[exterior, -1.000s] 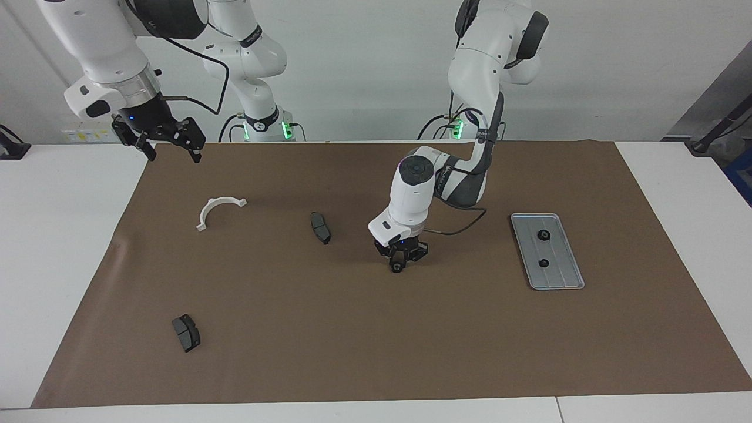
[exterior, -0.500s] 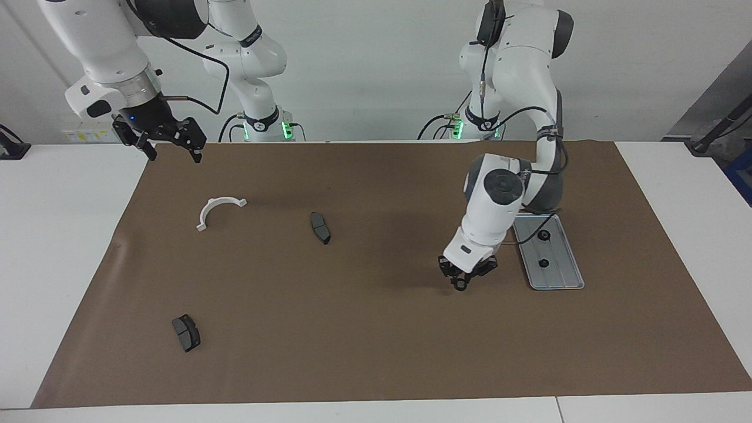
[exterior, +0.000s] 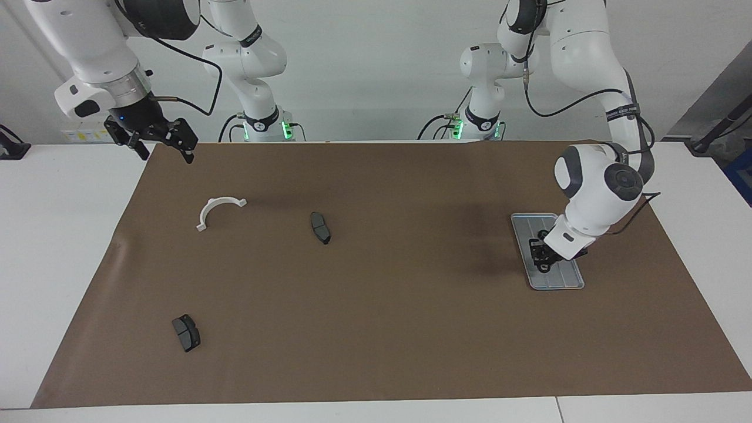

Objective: Pick bearing gear from pile to tray

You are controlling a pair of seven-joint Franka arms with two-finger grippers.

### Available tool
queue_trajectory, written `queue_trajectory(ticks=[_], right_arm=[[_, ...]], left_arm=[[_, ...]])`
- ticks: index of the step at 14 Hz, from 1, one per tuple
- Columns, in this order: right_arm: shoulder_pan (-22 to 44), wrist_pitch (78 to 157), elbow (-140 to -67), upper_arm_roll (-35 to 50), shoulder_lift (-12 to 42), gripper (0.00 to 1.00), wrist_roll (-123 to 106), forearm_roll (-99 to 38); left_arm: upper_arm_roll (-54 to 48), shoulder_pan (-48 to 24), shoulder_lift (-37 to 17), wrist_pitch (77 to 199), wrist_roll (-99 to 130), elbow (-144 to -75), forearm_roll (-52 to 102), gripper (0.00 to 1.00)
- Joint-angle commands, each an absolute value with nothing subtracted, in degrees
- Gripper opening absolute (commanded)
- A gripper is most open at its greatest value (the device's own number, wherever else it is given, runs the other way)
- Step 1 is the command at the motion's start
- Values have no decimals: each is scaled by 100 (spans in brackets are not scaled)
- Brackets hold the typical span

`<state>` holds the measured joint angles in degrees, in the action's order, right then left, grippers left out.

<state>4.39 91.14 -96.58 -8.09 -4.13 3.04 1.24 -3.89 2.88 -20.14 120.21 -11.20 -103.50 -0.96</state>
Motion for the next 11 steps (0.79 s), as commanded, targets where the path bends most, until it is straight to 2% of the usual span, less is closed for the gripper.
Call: queue_trajectory(ticks=[1, 5, 11], right_arm=[[519, 9246, -9870, -896, -571, 100, 325, 0], [519, 9246, -9861, -861, -571, 100, 316, 0], [519, 9246, -9861, -861, -571, 100, 316, 0]], left_arm=[[-439, 474, -1364, 12032, -1739, -11239, -18, 0], [-439, 369, -897, 12050, -1723, -11943, -18, 0], [-448, 237, -800, 12646, -1390, -12375, -18, 1]])
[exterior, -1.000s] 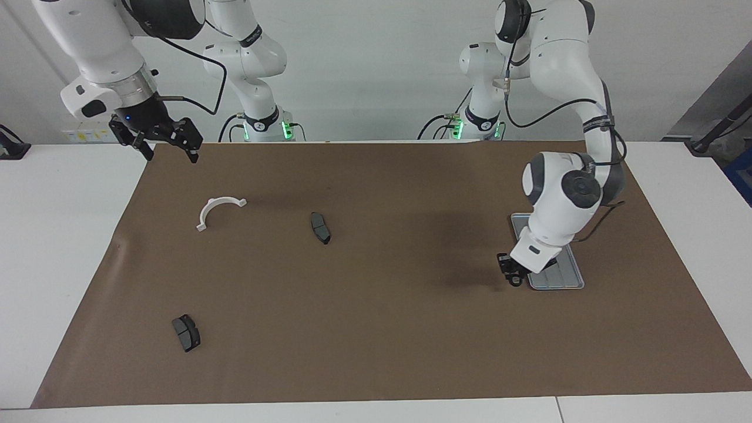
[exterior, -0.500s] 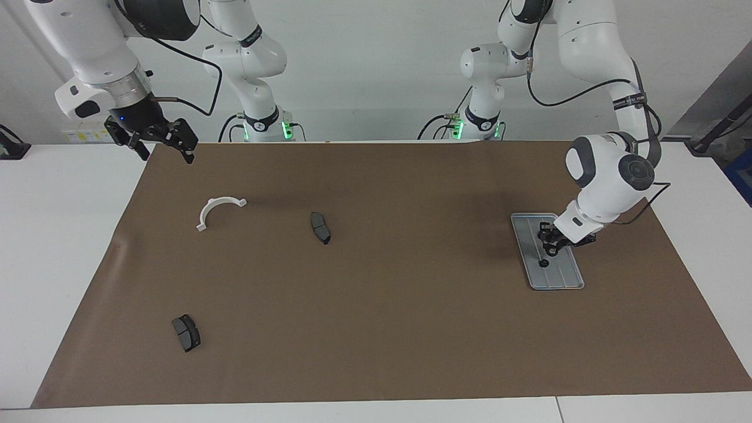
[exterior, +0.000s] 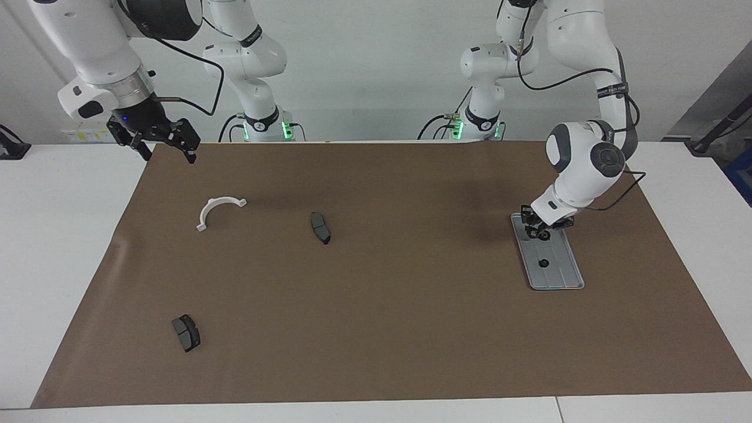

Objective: Pick bearing gear from pile to tray

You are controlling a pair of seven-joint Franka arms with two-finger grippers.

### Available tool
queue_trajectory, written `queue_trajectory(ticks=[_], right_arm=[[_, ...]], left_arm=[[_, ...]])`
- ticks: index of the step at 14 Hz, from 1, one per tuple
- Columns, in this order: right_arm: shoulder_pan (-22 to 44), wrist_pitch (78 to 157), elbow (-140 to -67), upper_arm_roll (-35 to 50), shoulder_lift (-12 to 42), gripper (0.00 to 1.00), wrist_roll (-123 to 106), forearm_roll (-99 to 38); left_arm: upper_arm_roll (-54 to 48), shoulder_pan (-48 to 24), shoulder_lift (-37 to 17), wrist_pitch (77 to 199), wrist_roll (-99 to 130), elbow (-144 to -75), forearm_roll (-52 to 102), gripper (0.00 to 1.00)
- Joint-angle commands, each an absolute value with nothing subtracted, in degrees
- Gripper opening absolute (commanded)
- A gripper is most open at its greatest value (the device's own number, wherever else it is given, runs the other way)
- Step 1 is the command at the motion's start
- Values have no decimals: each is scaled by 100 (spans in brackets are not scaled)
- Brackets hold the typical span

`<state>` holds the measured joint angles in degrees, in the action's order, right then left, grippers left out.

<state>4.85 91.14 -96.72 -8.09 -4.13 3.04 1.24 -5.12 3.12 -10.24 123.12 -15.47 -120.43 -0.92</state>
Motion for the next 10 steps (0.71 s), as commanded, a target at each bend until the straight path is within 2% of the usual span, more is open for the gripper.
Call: queue_trajectory(ticks=[1, 2, 3, 4, 8, 10], right_arm=[[519, 9246, -9861, -861, -571, 100, 316, 0], [519, 9237, -9861, -861, -571, 100, 316, 0], [519, 9246, -9861, -861, -571, 100, 316, 0], [527, 9246, -9861, -861, -571, 100, 316, 0], [519, 9246, -9861, -861, -571, 100, 316, 9], [519, 9246, -9861, -861, -571, 100, 316, 0]], left_arm=[[-457, 237, -809, 12708, -1276, -12366, -18, 9], [-448, 237, -826, 12726, -1248, -12323, -18, 25], [-448, 246, -835, 12727, -1239, -12296, -18, 74], [-448, 246, -835, 12735, -1248, -12278, -18, 100], [-448, 246, -818, 12447, -1213, -11709, -18, 100], [-439, 255, -782, 11607, -1169, -11026, -18, 100]])
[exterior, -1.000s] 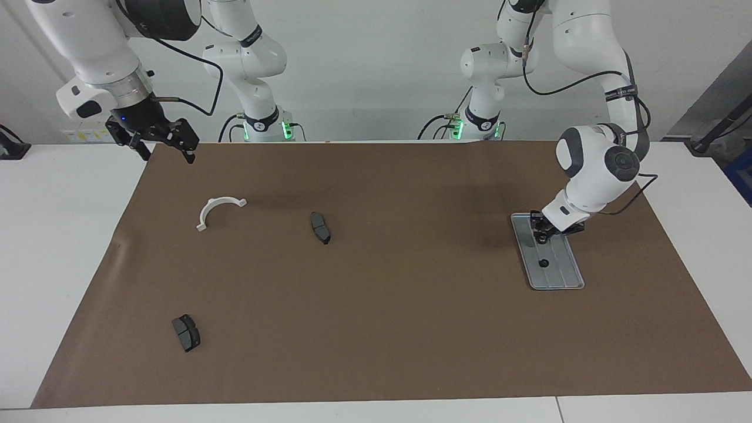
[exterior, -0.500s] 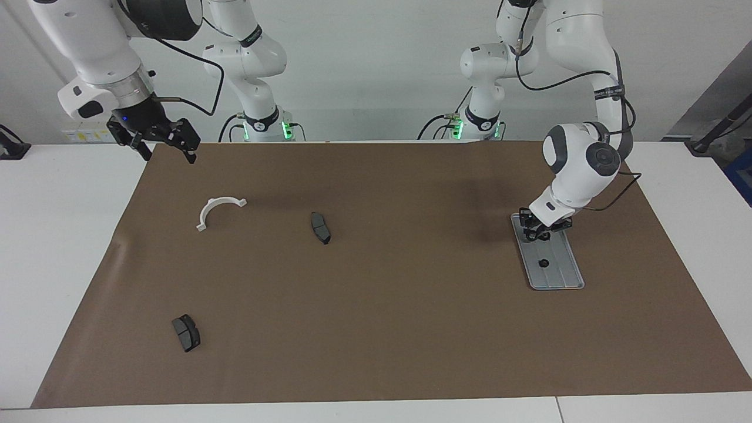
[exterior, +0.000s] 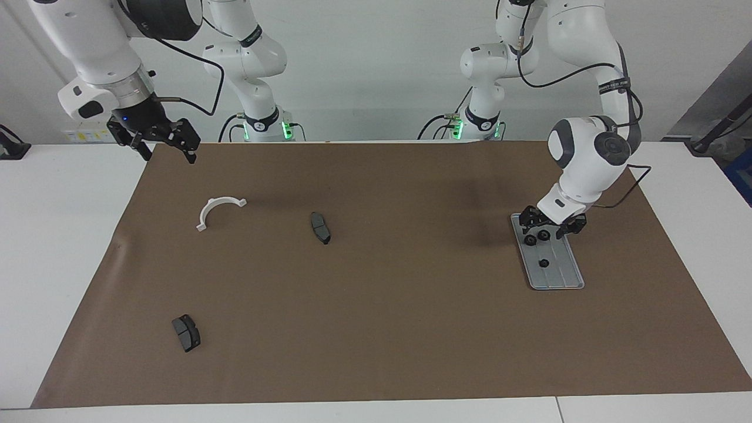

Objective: Pick bearing gear from pile to tray

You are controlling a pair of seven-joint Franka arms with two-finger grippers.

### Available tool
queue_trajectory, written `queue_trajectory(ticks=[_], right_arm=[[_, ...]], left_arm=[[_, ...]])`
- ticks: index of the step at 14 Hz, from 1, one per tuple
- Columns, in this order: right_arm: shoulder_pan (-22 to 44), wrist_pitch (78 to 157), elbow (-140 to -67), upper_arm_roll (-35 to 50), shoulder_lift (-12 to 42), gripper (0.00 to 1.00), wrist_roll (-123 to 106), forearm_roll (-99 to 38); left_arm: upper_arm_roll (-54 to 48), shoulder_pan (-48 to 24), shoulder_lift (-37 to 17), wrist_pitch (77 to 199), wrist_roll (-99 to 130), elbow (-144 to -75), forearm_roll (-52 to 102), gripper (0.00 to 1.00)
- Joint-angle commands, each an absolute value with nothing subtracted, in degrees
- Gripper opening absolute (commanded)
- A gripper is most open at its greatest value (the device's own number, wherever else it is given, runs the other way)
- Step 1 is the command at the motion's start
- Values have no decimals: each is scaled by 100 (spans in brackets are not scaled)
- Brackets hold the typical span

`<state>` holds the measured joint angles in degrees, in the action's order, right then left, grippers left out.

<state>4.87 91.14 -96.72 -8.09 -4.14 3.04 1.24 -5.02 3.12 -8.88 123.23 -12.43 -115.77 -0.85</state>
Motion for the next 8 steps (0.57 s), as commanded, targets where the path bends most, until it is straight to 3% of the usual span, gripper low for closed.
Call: queue_trajectory(ticks=[1, 4, 8], right_arm=[[527, 9246, -9861, -861, -571, 100, 316, 0], [519, 9246, -9861, -861, -571, 100, 316, 0], [527, 9246, -9861, -861, -580, 100, 316, 9]], left_arm=[[-431, 255, -791, 11036, -1169, -10578, -26, 100], [-439, 264, -695, 9987, -1082, -9661, -26, 100], [-431, 334, 104, 9493, -1046, -9571, -26, 100]])
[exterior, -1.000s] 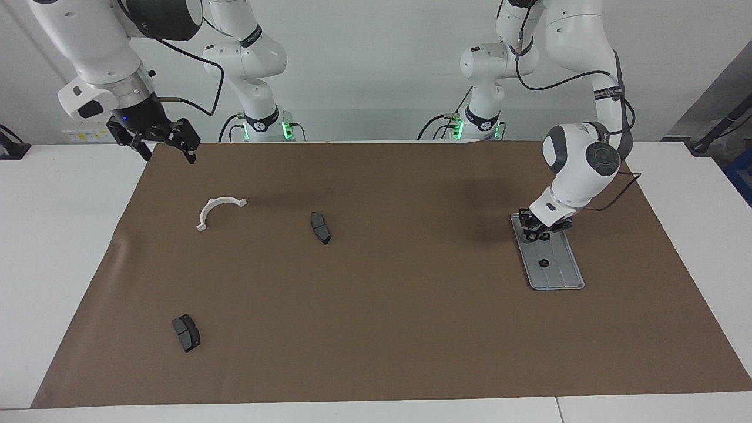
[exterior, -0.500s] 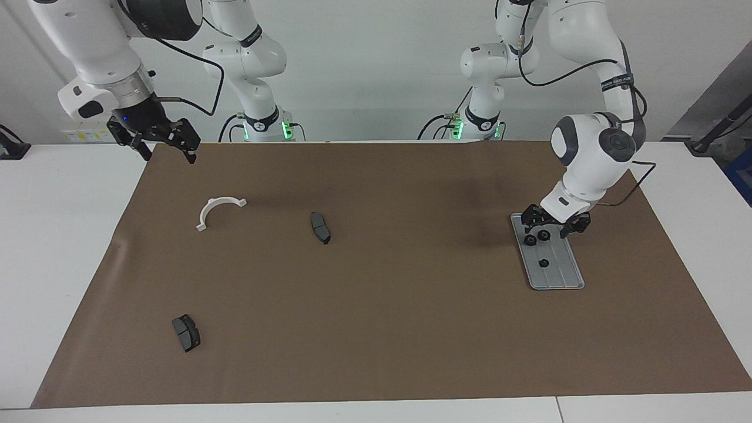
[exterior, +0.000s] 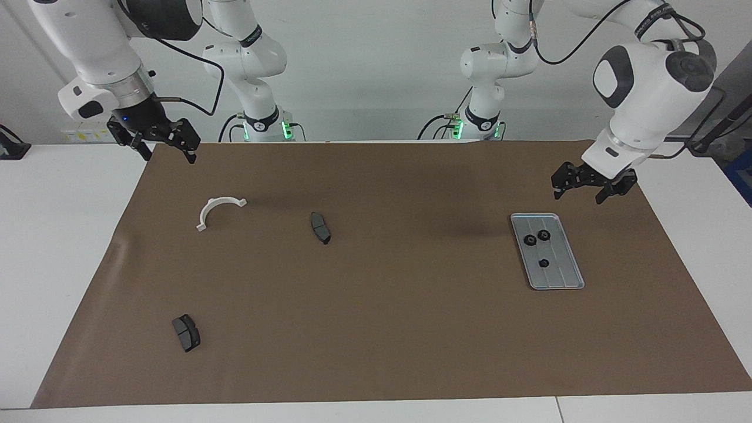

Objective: Pick bearing gear from pile to tray

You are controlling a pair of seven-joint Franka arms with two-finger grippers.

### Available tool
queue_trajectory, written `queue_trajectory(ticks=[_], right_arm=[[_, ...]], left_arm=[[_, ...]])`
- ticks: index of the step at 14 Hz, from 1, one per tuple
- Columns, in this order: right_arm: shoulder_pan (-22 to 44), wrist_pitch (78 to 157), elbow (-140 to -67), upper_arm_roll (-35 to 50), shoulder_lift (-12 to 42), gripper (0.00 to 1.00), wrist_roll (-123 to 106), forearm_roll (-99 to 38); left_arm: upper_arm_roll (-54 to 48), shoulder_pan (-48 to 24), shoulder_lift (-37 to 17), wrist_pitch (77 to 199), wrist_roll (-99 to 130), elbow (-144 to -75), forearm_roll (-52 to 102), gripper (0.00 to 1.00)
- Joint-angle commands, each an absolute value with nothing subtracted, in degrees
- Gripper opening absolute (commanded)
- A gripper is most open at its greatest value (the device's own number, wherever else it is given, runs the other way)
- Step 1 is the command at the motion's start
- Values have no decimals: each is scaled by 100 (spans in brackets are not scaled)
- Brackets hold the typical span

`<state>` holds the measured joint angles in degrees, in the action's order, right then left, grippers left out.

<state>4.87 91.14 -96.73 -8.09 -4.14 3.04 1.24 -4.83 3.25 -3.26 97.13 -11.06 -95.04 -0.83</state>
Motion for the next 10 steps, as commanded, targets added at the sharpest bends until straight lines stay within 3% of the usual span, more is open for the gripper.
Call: queue_trajectory(ticks=[1, 10], right_arm=[[527, 9246, -9861, -861, -571, 100, 316, 0], [527, 9246, -9861, -861, -571, 100, 316, 0]], left_arm=[[-431, 334, 253, 9379, -1055, -9580, -26, 100], [-439, 325, 334, 9483, -1063, -9668, -62, 100]])
